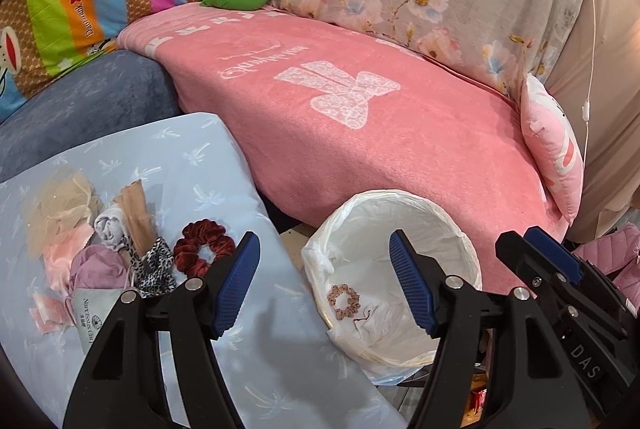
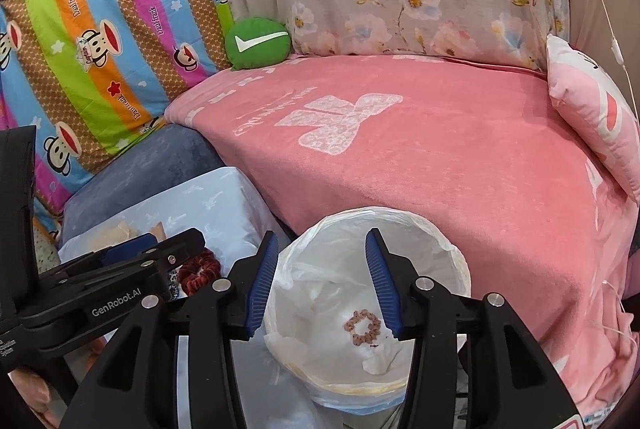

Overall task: Collect trash
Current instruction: 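Move both open tools back over the pile of items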

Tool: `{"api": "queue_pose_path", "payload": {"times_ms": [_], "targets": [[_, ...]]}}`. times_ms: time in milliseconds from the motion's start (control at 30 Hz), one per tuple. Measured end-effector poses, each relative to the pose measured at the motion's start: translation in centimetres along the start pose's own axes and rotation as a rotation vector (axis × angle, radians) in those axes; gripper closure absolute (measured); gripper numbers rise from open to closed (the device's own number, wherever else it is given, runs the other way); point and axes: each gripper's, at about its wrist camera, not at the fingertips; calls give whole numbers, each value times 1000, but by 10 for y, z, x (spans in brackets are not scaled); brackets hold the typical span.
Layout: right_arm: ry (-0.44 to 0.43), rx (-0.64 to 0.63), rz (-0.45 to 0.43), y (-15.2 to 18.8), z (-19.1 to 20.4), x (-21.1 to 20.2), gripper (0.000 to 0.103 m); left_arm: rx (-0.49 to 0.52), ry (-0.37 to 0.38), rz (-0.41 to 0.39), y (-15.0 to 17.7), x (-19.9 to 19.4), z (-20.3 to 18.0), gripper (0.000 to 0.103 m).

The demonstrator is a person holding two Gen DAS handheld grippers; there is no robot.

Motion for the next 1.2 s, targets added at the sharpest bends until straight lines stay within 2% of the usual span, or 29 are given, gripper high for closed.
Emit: {"api": "queue_pose_path", "payload": {"times_ms": [167, 333, 567, 800, 1200], "targets": [[-12, -27, 5, 3, 17, -1, 55, -24, -12, -6, 6, -4, 13, 31], [-25, -57, 13, 7, 35, 1, 48, -57, -21, -13, 13, -9, 30, 28], [-53, -98, 35, 14, 65, 6, 42, -119, -60, -40, 26, -18, 62, 15], [-83, -147, 70, 25, 99, 17, 41, -184, -137, -39, 43, -25, 104, 15], [-118, -237, 134, 46, 161, 43, 41, -347, -210, -24, 71, -36, 183, 15]]}}
Point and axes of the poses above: each gripper's, at about its wrist camera, not at the fingertips, and x roughly the way its jaws point, z to its left, y to its underside, and after that the axes turned 14 degrees about z, right-handed
